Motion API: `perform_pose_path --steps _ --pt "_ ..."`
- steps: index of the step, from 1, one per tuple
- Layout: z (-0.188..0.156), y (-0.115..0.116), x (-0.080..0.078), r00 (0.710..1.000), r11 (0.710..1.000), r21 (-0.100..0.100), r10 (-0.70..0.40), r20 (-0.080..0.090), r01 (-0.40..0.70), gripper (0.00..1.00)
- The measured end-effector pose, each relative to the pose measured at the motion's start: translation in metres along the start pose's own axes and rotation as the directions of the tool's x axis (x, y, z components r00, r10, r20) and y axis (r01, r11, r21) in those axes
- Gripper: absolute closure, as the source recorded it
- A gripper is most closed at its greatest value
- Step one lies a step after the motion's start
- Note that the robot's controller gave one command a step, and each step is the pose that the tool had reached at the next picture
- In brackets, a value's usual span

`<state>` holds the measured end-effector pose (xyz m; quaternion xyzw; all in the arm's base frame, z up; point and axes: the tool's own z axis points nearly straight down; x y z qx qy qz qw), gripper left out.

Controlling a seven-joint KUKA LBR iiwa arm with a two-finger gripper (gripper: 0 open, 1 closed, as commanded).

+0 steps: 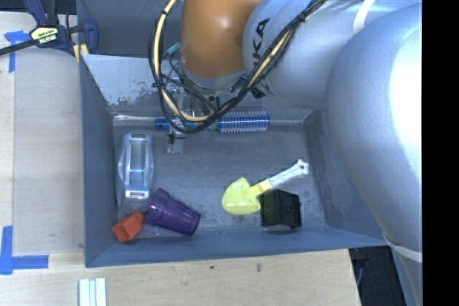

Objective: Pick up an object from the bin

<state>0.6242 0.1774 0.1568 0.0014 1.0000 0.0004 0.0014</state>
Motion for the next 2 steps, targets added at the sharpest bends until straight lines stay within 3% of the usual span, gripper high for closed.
perform_pose_path --steps 1,2 --pt "0.0 0.0 0.0 1.0 1.0 0.0 0.0 0.0 0.0 0.0" --pt "0.013 -0.02 0.011 0.998 0.998 -0.001 -0.063 0.003 0.063 0.0"
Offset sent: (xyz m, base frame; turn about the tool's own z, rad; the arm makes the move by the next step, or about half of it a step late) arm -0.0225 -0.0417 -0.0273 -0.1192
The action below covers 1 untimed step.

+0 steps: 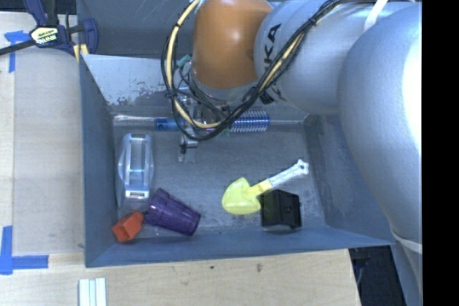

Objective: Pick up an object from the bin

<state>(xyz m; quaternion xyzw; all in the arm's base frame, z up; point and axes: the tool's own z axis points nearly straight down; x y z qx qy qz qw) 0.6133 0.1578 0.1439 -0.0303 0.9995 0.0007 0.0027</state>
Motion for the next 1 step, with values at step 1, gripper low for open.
perform_pose_path --steps 1 --pt "0.0242 -0.0155 -0.0062 1.0 1.0 0.0 0.007 -0.001 -0.007 0.0"
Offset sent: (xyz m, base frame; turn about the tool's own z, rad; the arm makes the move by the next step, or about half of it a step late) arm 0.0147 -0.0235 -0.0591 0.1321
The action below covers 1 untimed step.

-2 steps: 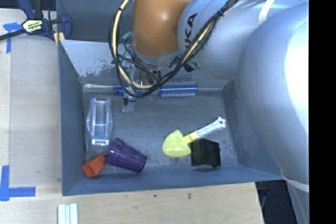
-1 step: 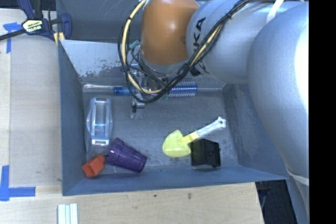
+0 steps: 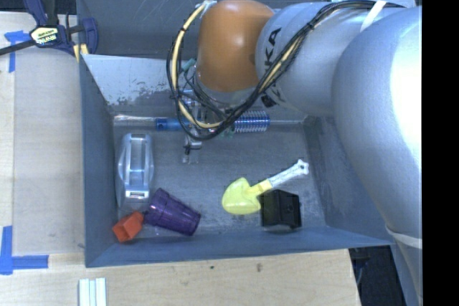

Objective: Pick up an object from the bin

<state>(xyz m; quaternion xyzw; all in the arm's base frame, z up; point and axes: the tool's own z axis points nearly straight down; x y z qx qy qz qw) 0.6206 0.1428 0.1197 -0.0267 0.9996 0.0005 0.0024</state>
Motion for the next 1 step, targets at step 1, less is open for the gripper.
perform_pose_path --steps 1 --pt "0.0345 -0.0093 -0.0076 0.992 0.992 -0.001 0.124 0.002 -0.124 1.0"
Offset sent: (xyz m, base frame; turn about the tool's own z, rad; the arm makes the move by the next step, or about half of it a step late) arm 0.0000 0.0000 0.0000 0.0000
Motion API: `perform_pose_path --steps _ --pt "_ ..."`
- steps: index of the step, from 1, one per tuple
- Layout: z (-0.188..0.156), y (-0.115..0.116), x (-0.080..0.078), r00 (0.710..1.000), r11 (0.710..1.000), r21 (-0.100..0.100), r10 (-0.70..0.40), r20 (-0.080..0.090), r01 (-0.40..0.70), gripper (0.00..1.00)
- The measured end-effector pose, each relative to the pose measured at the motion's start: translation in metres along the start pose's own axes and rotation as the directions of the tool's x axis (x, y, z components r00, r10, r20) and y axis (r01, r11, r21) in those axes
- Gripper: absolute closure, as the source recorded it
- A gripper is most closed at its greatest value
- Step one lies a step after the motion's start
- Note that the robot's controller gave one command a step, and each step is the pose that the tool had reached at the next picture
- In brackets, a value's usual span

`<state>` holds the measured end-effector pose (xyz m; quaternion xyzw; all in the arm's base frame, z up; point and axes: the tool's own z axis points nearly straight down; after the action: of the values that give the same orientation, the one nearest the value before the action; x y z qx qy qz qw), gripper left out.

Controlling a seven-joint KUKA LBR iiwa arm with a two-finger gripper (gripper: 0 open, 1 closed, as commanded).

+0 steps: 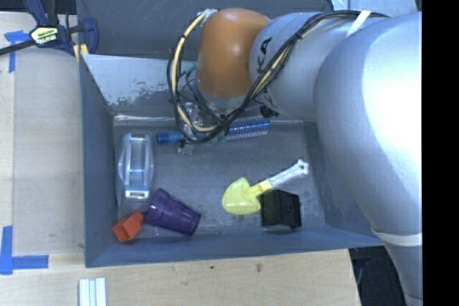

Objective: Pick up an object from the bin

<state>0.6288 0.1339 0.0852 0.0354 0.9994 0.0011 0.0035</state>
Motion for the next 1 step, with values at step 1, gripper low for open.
perform_pose_path --steps 1 --pt "0.0 0.0 0.0 1.0 1.0 0.0 0.0 0.0 0.0 1.0"
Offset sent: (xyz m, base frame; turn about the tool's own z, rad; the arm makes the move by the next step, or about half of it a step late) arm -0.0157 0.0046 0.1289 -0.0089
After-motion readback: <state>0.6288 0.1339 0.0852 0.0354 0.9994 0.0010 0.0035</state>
